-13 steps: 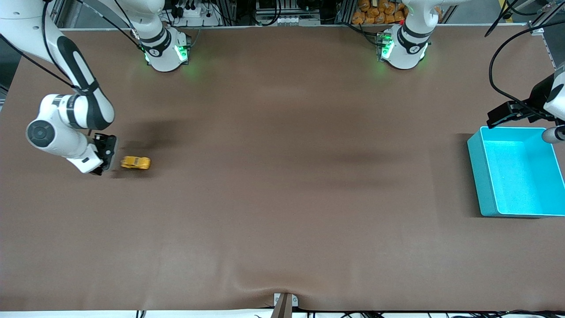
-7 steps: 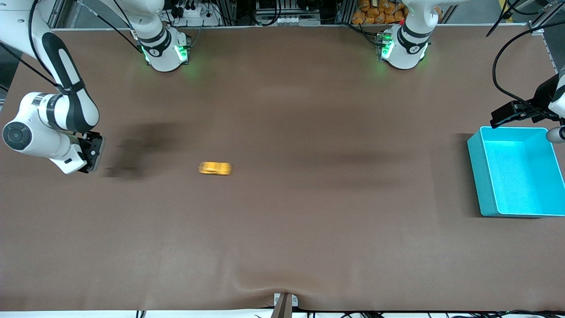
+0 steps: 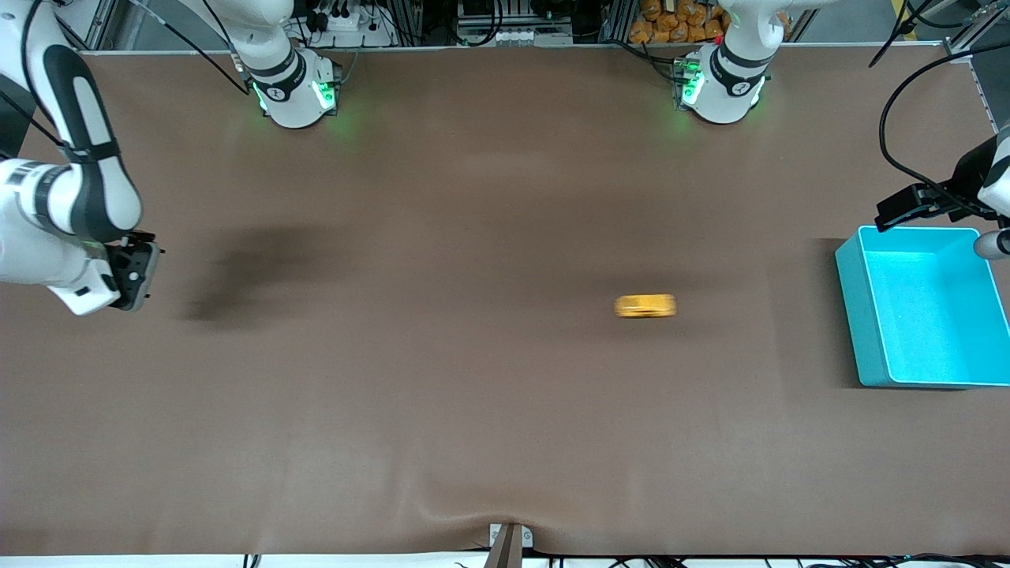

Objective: Wind and store yellow beetle car
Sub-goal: 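Open the right gripper to release the car toward the turquoise box, then reach the left gripper to the car while the right gripper retracts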

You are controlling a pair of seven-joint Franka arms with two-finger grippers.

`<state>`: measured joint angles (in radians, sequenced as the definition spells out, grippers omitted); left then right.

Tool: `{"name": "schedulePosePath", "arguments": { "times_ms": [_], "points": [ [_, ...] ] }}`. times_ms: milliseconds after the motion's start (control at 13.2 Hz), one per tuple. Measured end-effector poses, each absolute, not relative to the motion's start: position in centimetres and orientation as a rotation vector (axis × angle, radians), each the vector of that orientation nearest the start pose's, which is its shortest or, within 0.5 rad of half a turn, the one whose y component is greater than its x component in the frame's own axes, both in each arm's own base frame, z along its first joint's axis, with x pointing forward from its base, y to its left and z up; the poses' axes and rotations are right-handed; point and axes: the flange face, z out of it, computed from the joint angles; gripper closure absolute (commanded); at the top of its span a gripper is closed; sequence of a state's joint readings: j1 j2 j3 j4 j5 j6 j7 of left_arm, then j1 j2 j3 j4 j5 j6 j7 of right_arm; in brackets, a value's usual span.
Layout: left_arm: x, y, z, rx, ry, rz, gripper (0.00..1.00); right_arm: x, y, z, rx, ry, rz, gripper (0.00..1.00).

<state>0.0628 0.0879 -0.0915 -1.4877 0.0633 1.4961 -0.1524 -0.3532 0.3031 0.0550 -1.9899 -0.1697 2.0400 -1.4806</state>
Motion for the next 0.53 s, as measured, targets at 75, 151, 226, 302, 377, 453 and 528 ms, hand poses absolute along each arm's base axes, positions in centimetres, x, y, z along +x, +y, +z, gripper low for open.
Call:
{"name": "schedulePosePath", "arguments": {
  "times_ms": [75, 151, 226, 302, 377, 453, 528],
  "points": [
    [57.5, -0.6, 60.4, -3.071, -0.195, 0.124, 0.0, 55.2, -18.1, 30.7, -2.414, -1.782, 0.388, 0.0],
    [57.8, -0.4, 59.9, -3.07, -0.201, 0.138, 0.0, 55.6, -18.3, 31.9, -2.421, -1.774, 0.387, 0.0],
    [58.1, 0.1, 59.2, -3.069, -0.211, 0.149, 0.0, 56.1, -18.5, 33.0, -2.429, -1.763, 0.374, 0.0],
    [58.5, 0.7, 58.6, -3.07, -0.227, 0.151, 0.0, 56.6, -18.6, 34.1, -2.438, -1.746, 0.351, 0.0],
    [59.0, 1.4, 58.1, -3.07, -0.242, 0.146, 0.0, 57.1, -18.6, 35.3, -2.445, -1.732, 0.333, 0.0],
    [59.3, 1.8, 57.6, -3.071, -0.252, 0.144, 0.0, 57.6, -18.7, 36.6, -2.457, -1.718, 0.313, 0.0],
    [59.7, 2.0, 57.1, -3.072, -0.257, 0.139, 0.0, 58.3, -18.8, 38.4, -2.476, -1.702, 0.291, 0.0]
  ]
}}
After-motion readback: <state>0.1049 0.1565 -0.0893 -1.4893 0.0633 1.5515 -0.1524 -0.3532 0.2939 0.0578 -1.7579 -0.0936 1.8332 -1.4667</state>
